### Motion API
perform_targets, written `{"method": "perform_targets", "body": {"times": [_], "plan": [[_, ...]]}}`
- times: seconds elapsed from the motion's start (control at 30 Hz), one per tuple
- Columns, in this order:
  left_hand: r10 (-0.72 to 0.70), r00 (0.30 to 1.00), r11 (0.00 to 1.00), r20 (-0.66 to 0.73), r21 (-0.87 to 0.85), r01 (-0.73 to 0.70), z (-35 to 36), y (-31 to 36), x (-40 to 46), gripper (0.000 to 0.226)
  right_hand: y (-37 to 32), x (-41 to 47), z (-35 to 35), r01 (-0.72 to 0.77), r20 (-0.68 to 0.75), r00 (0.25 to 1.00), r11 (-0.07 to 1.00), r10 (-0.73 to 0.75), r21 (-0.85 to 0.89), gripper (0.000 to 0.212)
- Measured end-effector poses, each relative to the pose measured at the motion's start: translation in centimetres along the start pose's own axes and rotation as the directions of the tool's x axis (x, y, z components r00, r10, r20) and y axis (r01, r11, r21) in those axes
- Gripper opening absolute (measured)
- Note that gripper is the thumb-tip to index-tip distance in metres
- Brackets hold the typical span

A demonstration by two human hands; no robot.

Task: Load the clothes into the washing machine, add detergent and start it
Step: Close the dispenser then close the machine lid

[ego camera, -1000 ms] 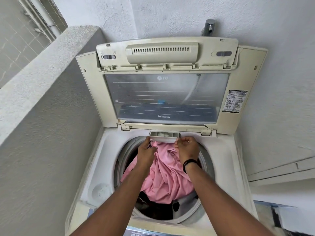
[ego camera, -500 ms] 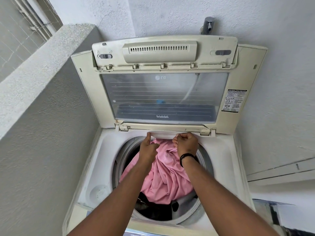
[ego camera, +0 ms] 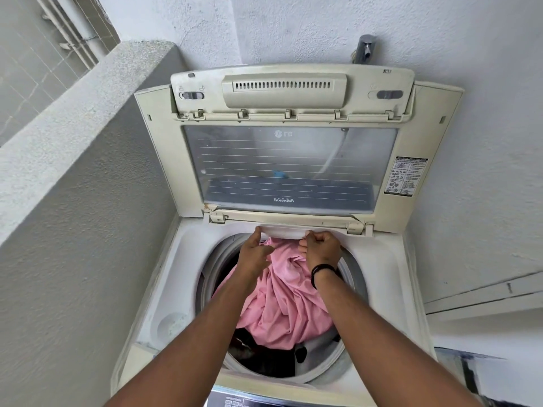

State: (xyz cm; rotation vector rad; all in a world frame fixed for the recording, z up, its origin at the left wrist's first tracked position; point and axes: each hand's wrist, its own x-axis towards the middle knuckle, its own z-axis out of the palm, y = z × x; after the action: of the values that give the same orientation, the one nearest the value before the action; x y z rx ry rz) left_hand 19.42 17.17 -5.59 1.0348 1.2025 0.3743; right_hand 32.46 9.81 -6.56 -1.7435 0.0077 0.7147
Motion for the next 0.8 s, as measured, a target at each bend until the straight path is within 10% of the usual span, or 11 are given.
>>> {"method": "perform_targets", "body": {"times": [0.43, 0.63, 0.8], "plan": [[0.235, 0.961, 0.956, -0.146, 0.215, -0.201, -2.8, 4.5, -1.8, 0.029, -2.4, -2.6, -3.1, 0.133, 0.113, 0.988, 0.948, -0.104, -0.288, 0.021], [0.610, 0.787, 0.645, -0.090, 0.632, -0.428, -6.1, 13.5, -3.6, 0.014, -11.0, -2.4, -4.8, 0.432, 0.350, 0.875, 0.867, -0.335, -0.248, 0.010], [0.826, 0.563, 0.378, -0.028, 0.769, -0.516, -8.2, 21.1, -5.4, 0.025, -20.8, -3.7, -7.3, 0.760, 0.268, 0.649, 0.590, -0.712, -0.272, 0.012]]}}
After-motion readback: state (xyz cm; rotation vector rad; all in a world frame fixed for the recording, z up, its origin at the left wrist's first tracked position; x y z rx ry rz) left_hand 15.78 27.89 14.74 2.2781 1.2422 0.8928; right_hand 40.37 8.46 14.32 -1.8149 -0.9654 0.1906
